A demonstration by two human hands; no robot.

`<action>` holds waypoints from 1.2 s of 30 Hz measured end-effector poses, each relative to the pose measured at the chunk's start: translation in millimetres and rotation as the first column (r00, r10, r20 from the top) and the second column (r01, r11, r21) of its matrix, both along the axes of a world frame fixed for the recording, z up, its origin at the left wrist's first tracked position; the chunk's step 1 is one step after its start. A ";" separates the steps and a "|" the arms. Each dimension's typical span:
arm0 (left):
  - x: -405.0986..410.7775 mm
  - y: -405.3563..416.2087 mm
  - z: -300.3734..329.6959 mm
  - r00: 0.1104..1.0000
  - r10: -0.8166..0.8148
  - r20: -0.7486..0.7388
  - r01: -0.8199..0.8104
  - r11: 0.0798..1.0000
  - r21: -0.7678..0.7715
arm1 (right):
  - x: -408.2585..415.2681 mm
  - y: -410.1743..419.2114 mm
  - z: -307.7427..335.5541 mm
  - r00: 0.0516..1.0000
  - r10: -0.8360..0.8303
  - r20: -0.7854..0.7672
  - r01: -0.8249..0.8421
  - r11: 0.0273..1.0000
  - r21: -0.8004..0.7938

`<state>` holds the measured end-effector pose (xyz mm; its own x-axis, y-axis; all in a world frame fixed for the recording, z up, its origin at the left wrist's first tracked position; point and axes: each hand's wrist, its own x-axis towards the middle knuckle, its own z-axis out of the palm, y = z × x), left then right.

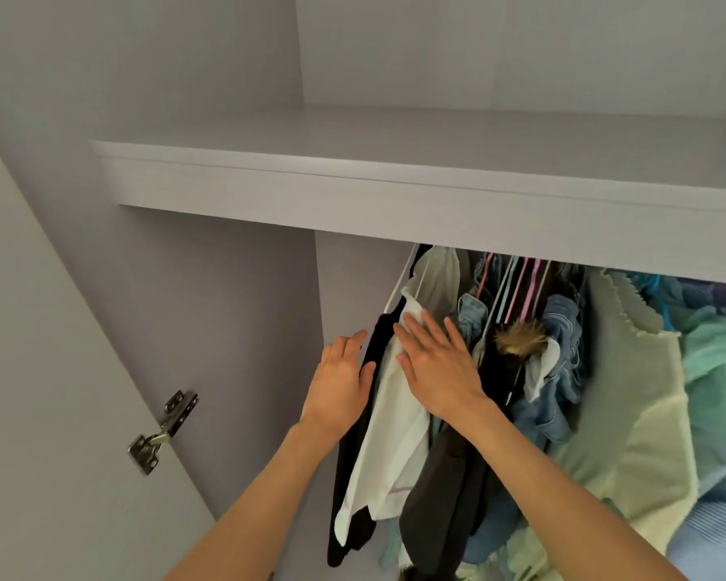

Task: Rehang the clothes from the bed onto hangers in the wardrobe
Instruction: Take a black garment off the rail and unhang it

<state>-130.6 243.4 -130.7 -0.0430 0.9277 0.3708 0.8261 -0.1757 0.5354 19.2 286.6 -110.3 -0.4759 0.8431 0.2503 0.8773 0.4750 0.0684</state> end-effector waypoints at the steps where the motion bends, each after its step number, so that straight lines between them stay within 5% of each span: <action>1: 1.7 6.3 0.1 1.000 0.001 0.030 0.000 1.000 -0.013 | 1.3 1.3 -3.1 1.000 -0.015 0.011 0.015 0.999 0.030; 14: 30.8 62.8 9.5 0.932 0.008 0.363 -0.029 0.998 0.053 | 32.6 5.5 -11.6 0.998 -0.025 -0.055 0.029 0.996 0.085; 26: 12.9 32.3 12.6 0.913 0.046 0.405 -0.128 0.975 0.179 | 33.4 9.8 -15.3 0.977 0.058 -0.205 -0.044 0.996 0.073; 36: -23.7 -47.8 -16.1 0.931 0.159 0.328 -0.211 0.969 0.131 | -48.3 -21.0 10.9 0.645 0.060 -0.762 -0.256 0.956 -0.142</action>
<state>-154.3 195.6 -146.8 -0.3460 0.8208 0.4545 0.6479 -0.1413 0.7485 -29.0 265.6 -99.3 -0.3433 0.8492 0.4014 0.4936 0.5267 -0.6921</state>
